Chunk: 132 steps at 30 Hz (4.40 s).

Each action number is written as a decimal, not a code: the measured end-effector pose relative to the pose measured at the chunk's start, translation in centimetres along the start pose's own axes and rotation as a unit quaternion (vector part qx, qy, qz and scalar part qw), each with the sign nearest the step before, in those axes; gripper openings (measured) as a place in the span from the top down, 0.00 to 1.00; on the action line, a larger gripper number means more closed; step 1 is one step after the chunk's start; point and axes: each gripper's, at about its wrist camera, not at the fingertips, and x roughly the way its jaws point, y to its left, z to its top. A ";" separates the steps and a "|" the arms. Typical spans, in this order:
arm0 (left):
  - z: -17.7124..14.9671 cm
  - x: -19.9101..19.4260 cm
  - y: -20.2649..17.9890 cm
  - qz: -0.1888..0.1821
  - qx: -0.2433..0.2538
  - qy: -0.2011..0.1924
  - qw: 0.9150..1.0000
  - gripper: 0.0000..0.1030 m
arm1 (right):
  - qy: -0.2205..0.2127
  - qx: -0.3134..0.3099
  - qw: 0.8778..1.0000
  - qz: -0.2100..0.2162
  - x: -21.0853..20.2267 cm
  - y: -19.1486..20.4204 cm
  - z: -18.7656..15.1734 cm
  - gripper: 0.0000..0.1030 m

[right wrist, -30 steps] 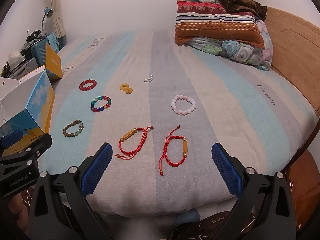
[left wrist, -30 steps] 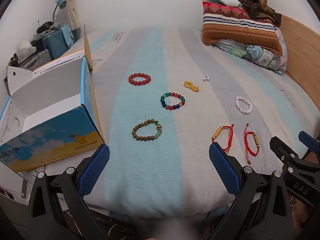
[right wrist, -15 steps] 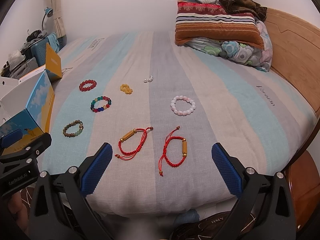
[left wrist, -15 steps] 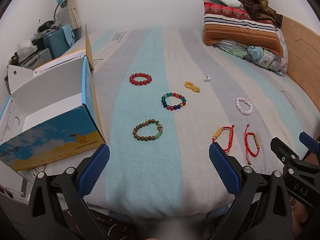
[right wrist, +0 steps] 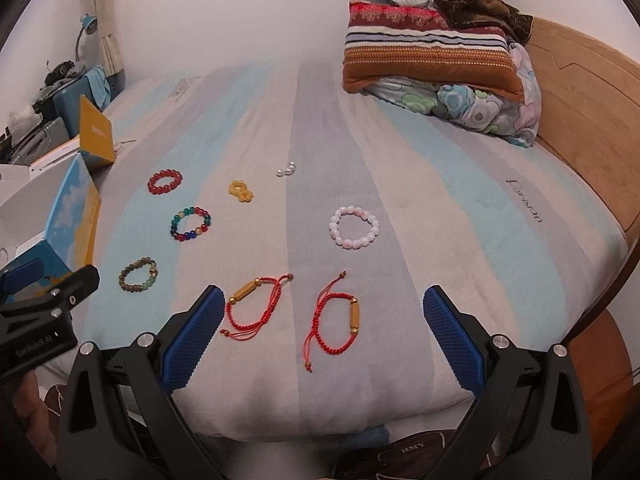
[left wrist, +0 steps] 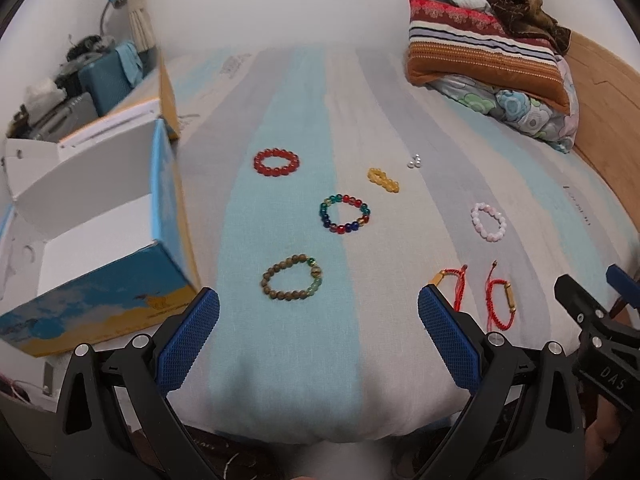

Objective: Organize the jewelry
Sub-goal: 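Grasp the brown wooden bead bracelet with the left tool while the right tool grasps a red cord bracelet, then carry both held bracelets over the open white box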

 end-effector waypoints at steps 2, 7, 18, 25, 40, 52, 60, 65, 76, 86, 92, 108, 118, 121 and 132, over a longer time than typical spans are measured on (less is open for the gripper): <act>0.7 1.3 0.1 -0.009 -0.004 0.015 1.000 0.05 | 0.013 -0.003 1.000 -0.002 0.9 -0.1 0.5 0.07; 1.7 4.8 -0.3 -0.011 0.009 0.057 0.998 0.05 | 0.054 -0.002 0.999 0.007 4.2 -0.3 0.8 0.07; 1.6 11.3 0.9 -0.002 0.005 0.108 0.994 0.06 | 0.113 0.005 0.993 0.022 10.0 -0.7 -1.2 0.07; 1.3 13.9 1.9 0.014 0.001 0.130 0.991 0.06 | 0.145 0.014 0.989 0.025 12.6 -1.4 -2.4 0.13; 0.7 16.3 2.6 0.015 -0.004 0.143 0.990 0.13 | 0.180 0.017 0.983 0.031 14.9 -1.2 -3.5 0.32; 0.6 15.3 3.5 0.019 -0.007 0.142 0.990 0.52 | 0.183 0.036 0.982 0.030 15.1 -1.6 -3.4 0.56; 0.3 15.0 3.6 0.005 -0.010 0.144 0.990 0.82 | 0.178 0.039 0.983 0.022 15.1 -1.9 -3.3 0.84; 0.3 14.8 3.7 -0.001 -0.016 0.140 0.990 0.82 | 0.171 0.043 0.984 0.023 14.8 -2.1 -3.2 0.93; 0.4 14.2 3.9 -0.015 -0.018 0.135 0.991 0.83 | 0.154 0.046 0.987 0.021 14.1 -2.2 -3.1 0.93; 0.6 13.8 3.6 -0.023 -0.013 0.130 0.991 0.90 | 0.132 0.050 0.990 0.014 13.3 -2.4 -2.6 0.93; 0.8 13.0 3.5 -0.032 -0.013 0.119 0.992 0.90 | 0.126 0.050 0.991 0.013 13.1 -2.4 -2.5 0.93; 1.9 10.1 2.6 -0.043 -0.003 0.097 0.994 0.90 | 0.099 0.055 0.993 0.020 11.1 -2.0 -1.2 0.93; 4.2 6.6 2.6 -0.048 0.013 0.074 0.996 0.89 | 0.065 0.042 0.997 0.030 8.1 0.4 2.4 0.93; 5.3 5.0 3.2 -0.051 0.012 0.062 0.997 0.89 | 0.049 0.034 0.997 0.038 6.8 1.8 4.2 0.93; 8.5 0.2 8.9 -0.024 -0.017 0.024 0.999 0.89 | 0.014 -0.026 0.996 0.080 2.9 10.5 9.5 0.93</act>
